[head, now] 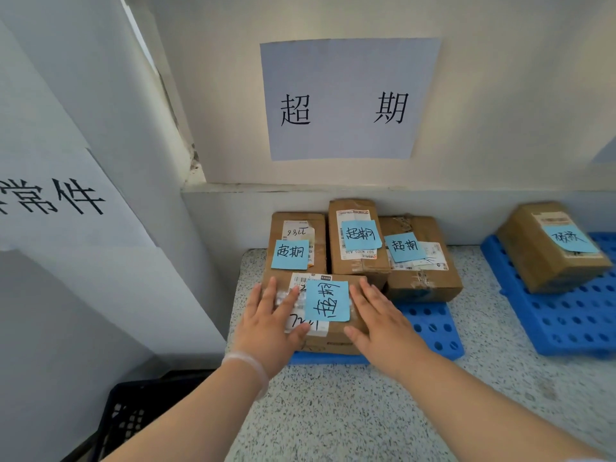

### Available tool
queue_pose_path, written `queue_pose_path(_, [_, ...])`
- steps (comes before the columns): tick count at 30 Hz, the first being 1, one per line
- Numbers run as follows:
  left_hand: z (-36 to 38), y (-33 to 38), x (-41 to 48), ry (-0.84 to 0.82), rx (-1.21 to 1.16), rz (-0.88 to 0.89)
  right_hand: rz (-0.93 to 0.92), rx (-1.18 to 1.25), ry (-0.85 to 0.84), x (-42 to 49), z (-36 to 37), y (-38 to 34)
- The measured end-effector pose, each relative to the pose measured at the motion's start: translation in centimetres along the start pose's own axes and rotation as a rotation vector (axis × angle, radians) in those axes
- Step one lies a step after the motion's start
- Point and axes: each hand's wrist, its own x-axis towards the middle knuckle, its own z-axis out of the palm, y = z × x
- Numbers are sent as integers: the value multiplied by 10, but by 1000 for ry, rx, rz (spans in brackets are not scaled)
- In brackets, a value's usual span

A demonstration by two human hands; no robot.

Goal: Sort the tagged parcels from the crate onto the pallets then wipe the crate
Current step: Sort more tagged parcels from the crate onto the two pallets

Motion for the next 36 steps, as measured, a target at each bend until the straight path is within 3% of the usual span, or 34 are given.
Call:
queue_pose_path(12, [-11,17,0,41,95,18,-6,-62,79,-16,-10,-2])
queue_pose_path(25, [-7,163,-29,107,229,565,270,-131,360,-148,-19,59])
queue_pose_path(31, [8,256,-100,131,227,792,439,-123,442,-255,-23,90])
queue_pose_path(36, [47,332,-194,58,226,970,628,-98,506,-386,-9,121])
